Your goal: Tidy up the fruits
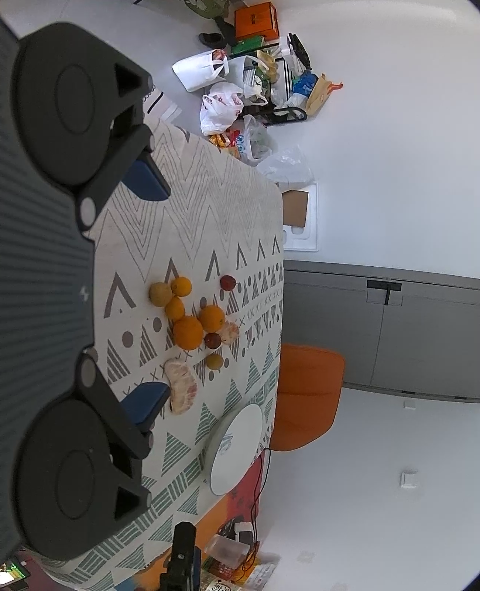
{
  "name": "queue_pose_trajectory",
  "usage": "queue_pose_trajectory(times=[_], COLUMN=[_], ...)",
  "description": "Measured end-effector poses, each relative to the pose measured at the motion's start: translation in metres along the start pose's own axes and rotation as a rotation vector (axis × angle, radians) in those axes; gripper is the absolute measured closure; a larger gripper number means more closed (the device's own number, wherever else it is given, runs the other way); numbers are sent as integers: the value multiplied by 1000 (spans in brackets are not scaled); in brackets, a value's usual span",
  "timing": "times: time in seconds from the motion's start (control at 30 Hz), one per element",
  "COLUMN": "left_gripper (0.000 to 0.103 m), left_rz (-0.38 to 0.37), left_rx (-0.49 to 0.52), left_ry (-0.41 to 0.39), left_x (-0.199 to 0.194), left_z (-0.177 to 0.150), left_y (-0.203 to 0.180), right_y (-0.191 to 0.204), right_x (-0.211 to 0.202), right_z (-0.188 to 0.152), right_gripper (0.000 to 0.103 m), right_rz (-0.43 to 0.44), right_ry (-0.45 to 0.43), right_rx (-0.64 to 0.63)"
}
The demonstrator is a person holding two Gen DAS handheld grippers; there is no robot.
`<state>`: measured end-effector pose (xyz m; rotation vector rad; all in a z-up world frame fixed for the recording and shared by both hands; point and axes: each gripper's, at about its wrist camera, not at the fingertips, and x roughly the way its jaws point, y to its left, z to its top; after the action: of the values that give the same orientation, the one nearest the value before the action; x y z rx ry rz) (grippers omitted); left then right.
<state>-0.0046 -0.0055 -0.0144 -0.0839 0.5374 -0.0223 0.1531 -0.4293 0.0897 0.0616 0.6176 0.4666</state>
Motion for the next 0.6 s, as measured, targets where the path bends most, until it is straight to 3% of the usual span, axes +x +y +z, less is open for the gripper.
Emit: queue_pose_trajectory(times=[0.6], left_gripper=[0], left_rz=[-3], left_rx=[-6], left_ry=[-3], left_x=[0], left_z=[-2], left_y=[3], right_y=[4], right_x=[2], right_z=[-3], right_gripper=[0], right_rz=[-4], right_ry=[5], right_rx=[-24])
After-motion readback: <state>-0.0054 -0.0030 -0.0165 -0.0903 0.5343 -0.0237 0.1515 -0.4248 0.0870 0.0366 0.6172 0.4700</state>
